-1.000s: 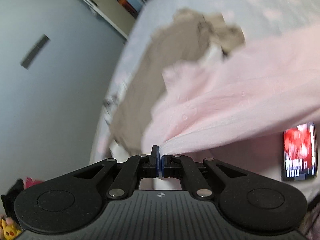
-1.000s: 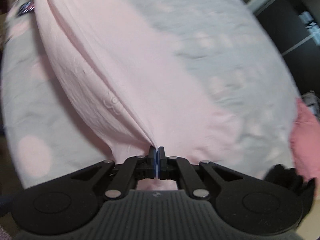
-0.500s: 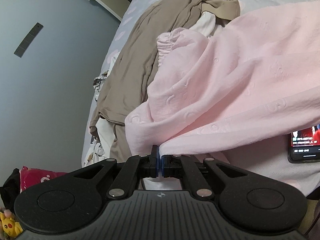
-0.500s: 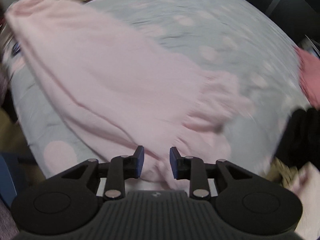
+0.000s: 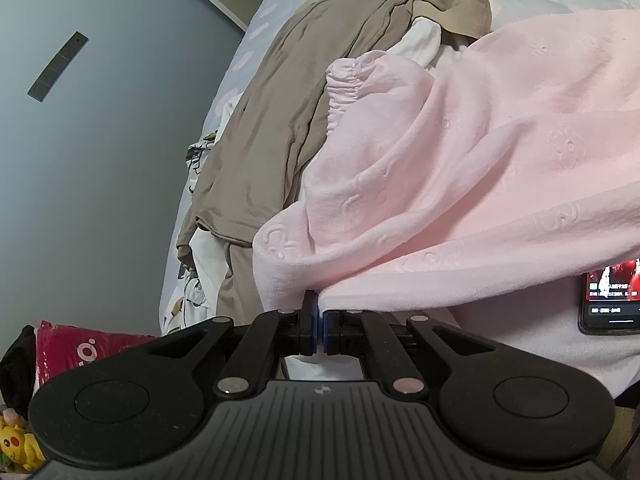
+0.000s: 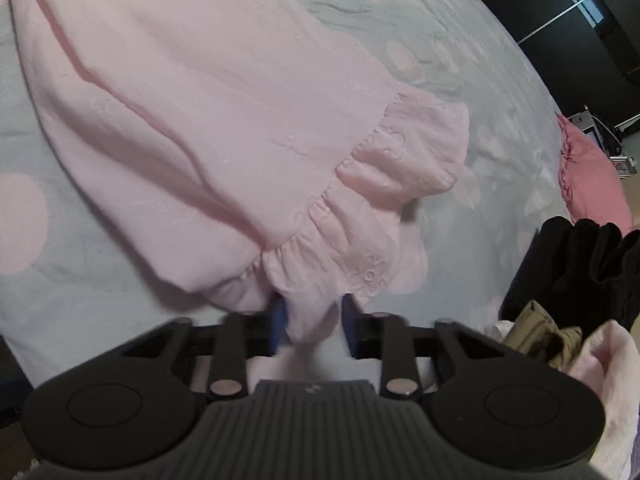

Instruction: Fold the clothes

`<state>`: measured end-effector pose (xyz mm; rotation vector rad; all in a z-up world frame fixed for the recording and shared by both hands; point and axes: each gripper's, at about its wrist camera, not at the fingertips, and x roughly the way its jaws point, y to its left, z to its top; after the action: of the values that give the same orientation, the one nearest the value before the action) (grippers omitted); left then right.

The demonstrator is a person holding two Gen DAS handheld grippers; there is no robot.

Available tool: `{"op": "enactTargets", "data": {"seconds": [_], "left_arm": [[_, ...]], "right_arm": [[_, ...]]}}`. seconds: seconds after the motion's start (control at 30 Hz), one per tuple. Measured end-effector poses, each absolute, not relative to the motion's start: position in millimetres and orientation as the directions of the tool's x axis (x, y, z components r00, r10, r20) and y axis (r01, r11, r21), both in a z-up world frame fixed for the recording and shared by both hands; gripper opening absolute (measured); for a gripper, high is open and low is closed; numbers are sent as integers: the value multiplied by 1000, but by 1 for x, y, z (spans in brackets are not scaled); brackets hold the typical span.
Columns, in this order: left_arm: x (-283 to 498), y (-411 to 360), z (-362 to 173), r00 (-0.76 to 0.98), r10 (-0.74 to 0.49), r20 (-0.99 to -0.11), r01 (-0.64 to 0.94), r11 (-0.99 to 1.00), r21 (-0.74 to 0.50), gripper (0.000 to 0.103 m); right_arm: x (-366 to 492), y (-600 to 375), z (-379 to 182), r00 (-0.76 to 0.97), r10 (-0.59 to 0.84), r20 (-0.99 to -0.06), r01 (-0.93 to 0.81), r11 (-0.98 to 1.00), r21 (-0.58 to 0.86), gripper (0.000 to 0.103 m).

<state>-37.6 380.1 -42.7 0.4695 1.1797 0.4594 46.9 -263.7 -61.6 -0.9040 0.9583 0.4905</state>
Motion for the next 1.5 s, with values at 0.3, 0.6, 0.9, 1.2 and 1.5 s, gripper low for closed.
{"op": "enactTargets", "data": {"seconds": [0.3,0.6,0.9,1.2,1.5], "left_arm": [[-36,385,-38,298,563,-771,-126,823,553,1],[-32,388,-44,283,568,-773,-118,820,560,1],[-27,390,-47,279,562,-779,-127,826,550,1],[-22,388,-44,273,553,-787,-146,832,535,1],[-21,393,-40,280,545,-790,-167,838,519,1]], "right_arm": [[52,-283,1,527,56,-848,-664,650,-370,1],[32,-277,-35,424,32,-905,-749,575,-331,2],[19,-273,-34,428,107,-897,-730,627,-273,52],[38,-274,-82,478,162,-863,-461,883,-89,56],[53,-286,-39,610,-3,-793,-419,848,-325,4]]}}
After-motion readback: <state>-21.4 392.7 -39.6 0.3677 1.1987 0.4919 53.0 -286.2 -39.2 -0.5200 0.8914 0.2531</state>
